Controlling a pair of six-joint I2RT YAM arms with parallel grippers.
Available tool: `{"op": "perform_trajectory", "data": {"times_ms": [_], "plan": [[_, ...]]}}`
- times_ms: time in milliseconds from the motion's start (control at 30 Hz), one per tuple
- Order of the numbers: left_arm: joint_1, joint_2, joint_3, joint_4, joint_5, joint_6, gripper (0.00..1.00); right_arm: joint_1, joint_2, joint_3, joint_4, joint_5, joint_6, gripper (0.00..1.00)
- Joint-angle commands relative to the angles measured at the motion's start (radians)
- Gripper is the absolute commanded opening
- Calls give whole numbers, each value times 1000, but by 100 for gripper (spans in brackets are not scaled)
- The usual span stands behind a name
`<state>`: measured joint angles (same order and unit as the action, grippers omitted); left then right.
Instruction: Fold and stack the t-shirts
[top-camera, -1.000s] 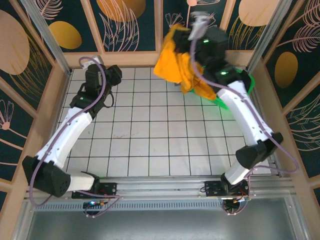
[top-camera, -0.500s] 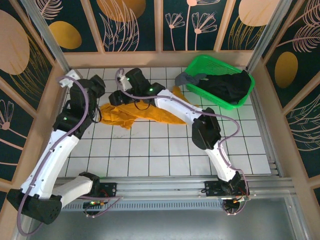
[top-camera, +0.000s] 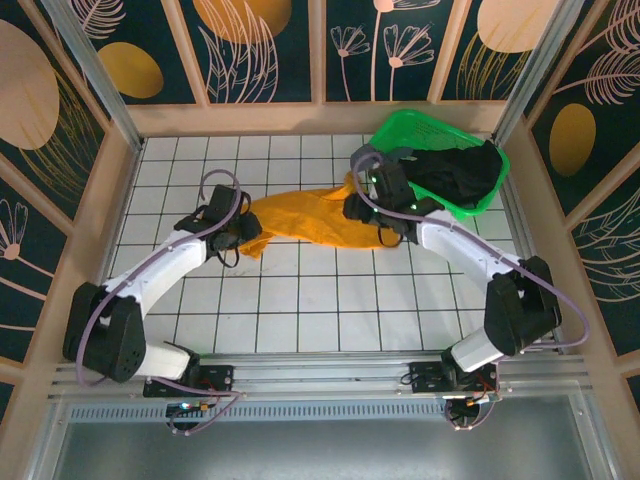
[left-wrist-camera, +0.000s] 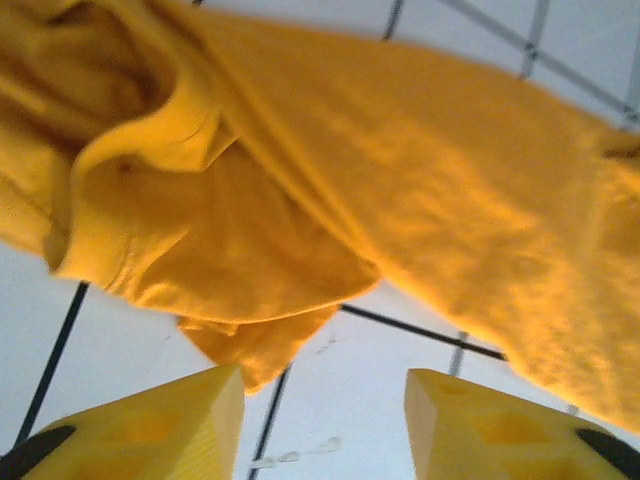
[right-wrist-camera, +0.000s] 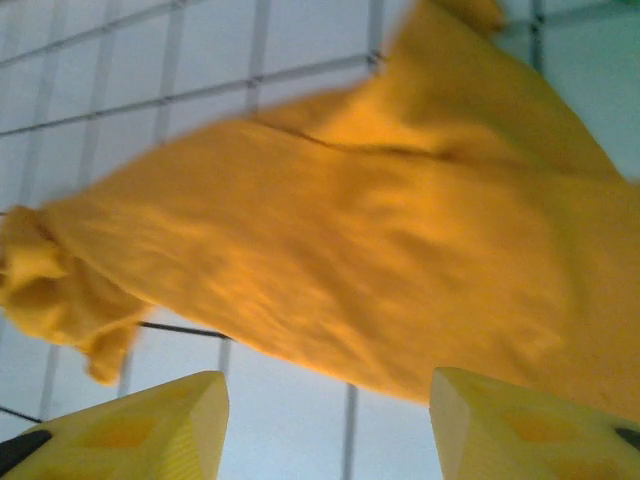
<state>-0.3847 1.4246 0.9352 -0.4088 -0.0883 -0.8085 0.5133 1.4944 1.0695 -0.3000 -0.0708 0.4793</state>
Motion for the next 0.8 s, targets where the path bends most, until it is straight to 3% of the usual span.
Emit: {"op": "perform_trajectory", "data": {"times_ms": [0,333,767], "plan": [[0,40,-15,-43,-50,-79,56,-53,-67,-112,-9,47,57,60],[21,216,1,135,67,-361,62,-148,-76,-278,43,-3,125,63],[21,246,31,175,138,-567,51,-189,32,-285,103,-25,158,64]]}}
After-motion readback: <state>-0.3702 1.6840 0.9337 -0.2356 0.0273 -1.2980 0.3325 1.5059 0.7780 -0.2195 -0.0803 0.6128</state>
